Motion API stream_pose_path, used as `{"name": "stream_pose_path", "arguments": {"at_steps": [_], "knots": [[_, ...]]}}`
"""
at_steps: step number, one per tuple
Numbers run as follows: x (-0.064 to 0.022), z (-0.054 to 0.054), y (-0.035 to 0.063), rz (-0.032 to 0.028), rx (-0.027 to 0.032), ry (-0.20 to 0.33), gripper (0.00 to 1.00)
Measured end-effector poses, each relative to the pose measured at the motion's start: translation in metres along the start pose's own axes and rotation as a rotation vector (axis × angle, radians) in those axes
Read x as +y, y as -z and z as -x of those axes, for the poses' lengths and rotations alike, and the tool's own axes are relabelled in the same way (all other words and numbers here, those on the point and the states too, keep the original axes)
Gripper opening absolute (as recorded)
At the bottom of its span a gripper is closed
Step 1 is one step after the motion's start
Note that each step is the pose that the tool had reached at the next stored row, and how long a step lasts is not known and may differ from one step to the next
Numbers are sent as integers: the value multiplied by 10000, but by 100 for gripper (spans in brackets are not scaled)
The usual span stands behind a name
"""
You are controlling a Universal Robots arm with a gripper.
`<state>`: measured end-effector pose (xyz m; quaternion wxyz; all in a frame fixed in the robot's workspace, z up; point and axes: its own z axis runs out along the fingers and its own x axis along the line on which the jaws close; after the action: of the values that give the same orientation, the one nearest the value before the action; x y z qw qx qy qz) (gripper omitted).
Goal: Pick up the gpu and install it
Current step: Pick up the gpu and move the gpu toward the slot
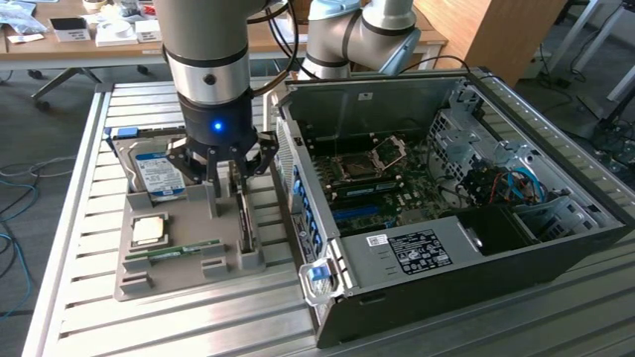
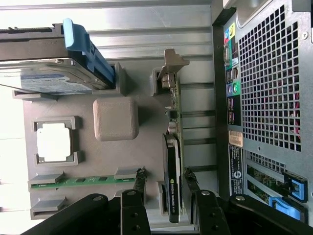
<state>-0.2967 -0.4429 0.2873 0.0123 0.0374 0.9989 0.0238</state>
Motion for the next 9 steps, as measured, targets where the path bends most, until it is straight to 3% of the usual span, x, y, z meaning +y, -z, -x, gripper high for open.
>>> {"name": "stream_pose_path", "arguments": {"at_steps": [9], "knots": [[0,0,-1,1,-1,0,43]]}}
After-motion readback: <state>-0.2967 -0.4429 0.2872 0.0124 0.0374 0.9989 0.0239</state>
